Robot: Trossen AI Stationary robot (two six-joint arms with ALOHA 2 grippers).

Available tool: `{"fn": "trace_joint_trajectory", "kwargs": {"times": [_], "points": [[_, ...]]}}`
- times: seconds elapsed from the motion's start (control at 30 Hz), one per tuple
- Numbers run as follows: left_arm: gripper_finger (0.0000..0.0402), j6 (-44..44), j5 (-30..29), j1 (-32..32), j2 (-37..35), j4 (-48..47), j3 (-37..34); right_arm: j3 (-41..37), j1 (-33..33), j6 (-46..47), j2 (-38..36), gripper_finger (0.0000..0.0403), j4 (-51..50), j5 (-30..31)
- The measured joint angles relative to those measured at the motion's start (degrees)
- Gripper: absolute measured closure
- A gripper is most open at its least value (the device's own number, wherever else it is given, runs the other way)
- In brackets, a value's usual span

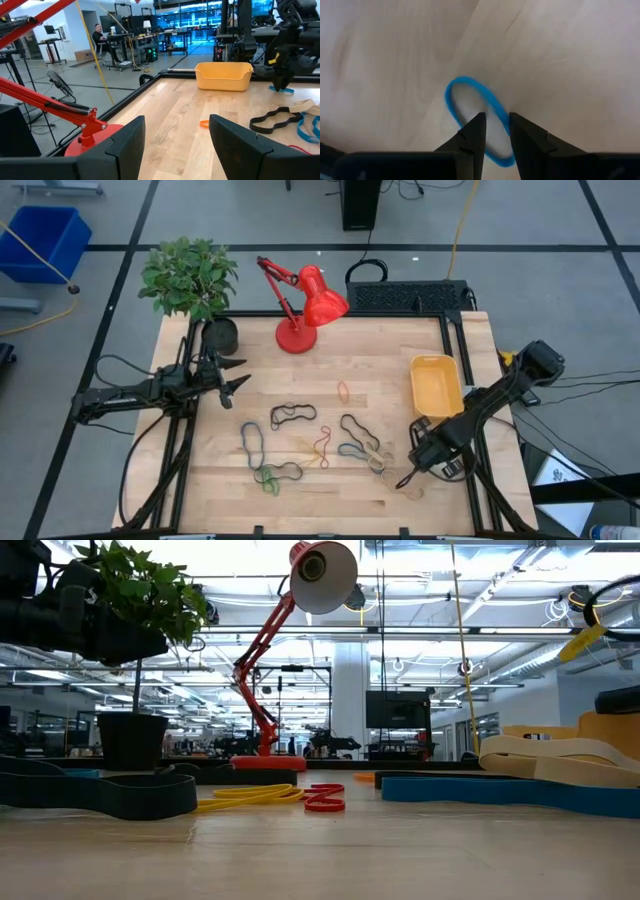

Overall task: Pick and place rubber bands into bin
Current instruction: Put the right blue rubber band into the yellow bin

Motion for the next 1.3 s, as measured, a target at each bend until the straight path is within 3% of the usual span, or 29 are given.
{"fn": "trace_joint_trajectory", "kwargs": {"times": [0.23, 0.47, 0.77, 0.97, 1.17, 1.3], "points": [[0.0174, -0.01, 0.00, 0.01, -0.01, 0.00, 0.00, 0.04, -0.04, 0.41, 3.65, 0.0338, 0.18, -0.70], [0.0174, 0.01, 0.00, 0.02, 0.01, -0.02, 0.00, 0.00, -0.06, 0.41, 3.40, 0.0396, 0.54, -0.36], [0.0174, 0.00, -0.02, 0.02, 0.00, -0.04, 0.00, 0.17, -0.06, 2.38, 2.35, 0.0401, 0.64, -0.53], [0.0174, 0.01, -0.02, 0.01, -0.01, -0.04, 0.00, 2.92, -1.12, 3.70, -3.88, 0.0402, -0.90, -1.62], [0.0174, -0.01, -0.04, 0.00, 0.01, 0.22, 0.00, 4.82, -4.45, 11.08, -12.31, 0.0402, 1.44, 10.62], [0.0174, -0.08, -0.02, 0.02, 0.01, 0.26, 0.00, 4.93, -6.89, 13.74, -17.63, 0.0402, 5.94, 24.96]]}}
